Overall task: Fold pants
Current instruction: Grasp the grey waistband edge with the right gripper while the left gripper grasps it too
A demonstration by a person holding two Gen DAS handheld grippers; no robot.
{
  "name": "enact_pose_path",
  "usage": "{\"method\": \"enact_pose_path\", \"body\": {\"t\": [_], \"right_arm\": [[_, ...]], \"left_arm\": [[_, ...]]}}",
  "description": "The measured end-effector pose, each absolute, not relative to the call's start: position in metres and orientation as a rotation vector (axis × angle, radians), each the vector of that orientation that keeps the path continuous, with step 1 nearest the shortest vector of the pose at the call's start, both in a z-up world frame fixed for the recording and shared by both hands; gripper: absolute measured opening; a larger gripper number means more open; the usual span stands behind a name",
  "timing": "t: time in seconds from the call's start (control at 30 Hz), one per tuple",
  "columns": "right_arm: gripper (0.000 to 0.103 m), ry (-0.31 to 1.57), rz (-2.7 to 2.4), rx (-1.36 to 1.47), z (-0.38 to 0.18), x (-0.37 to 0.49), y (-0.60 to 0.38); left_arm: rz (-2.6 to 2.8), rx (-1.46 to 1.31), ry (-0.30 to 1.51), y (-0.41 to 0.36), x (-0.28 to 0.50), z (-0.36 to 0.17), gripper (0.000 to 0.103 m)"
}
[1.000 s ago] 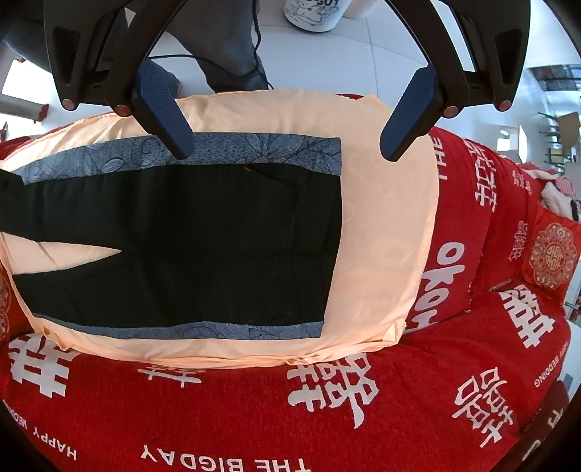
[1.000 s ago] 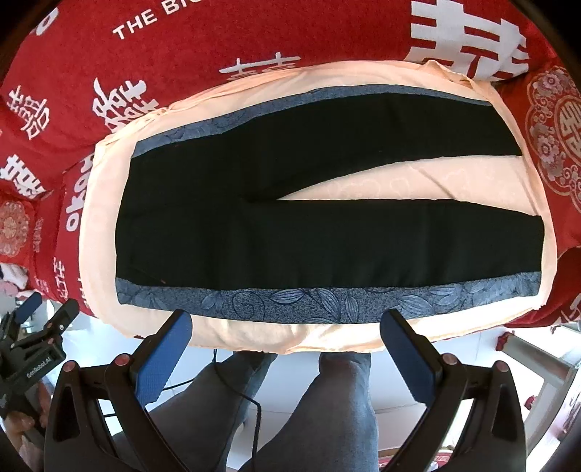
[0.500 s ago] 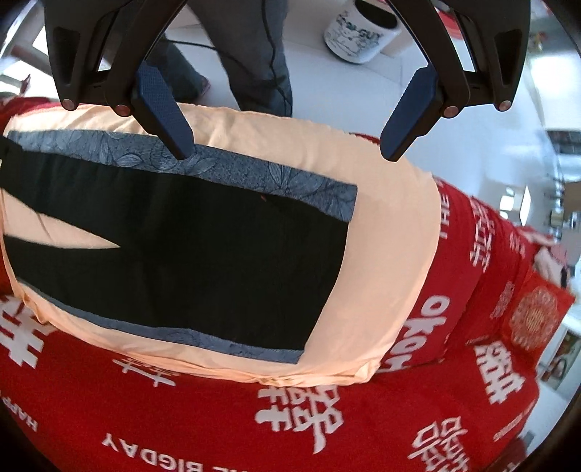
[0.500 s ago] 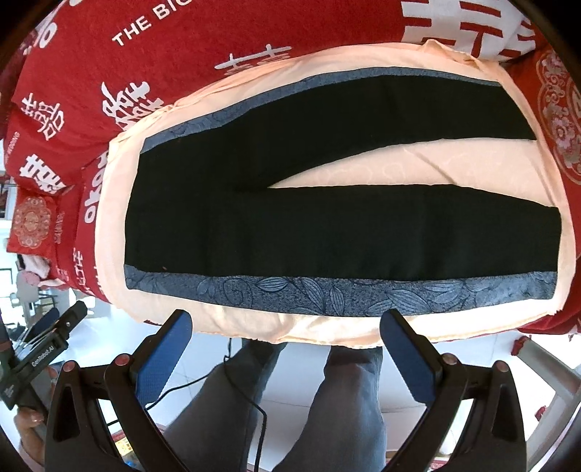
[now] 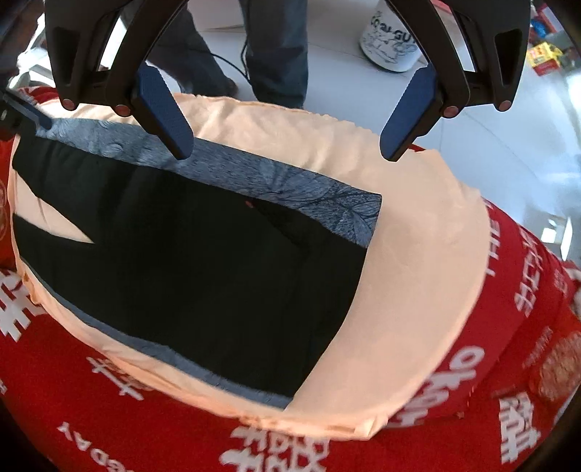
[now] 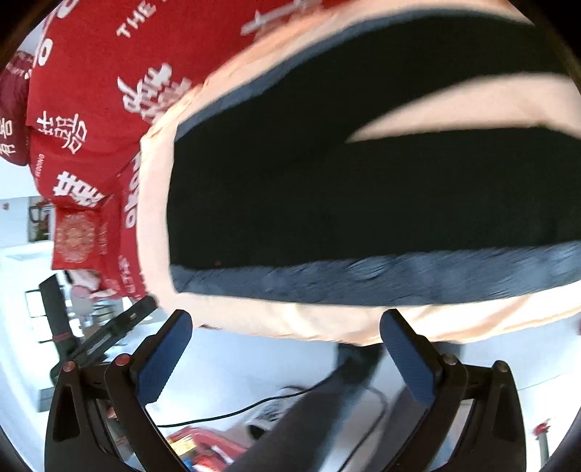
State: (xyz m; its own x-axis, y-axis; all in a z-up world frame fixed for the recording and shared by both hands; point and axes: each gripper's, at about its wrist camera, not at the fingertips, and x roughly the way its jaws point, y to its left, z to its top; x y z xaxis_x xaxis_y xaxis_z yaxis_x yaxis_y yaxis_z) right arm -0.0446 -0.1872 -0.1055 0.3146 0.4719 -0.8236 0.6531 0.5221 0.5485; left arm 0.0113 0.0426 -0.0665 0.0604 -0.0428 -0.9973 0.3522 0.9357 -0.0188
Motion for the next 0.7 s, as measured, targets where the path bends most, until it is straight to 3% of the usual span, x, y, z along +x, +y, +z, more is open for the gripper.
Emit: {"method": "enact_pose_path", "body": {"t": [0.4,0.7], "right_arm": [[0.099,1.232,-0.035,1.388,-0.236,-0.024,-0.106],[0.084,1.067,-0.046,1.513,-0.254,-0.048,-0.121]], "left_arm": [[-0.424,0.061,1.515,0.084,0.025,-0.148,0.103],[-0.506,-0.076,1.559,0.093,0.028,-0.170,0.103]]}}
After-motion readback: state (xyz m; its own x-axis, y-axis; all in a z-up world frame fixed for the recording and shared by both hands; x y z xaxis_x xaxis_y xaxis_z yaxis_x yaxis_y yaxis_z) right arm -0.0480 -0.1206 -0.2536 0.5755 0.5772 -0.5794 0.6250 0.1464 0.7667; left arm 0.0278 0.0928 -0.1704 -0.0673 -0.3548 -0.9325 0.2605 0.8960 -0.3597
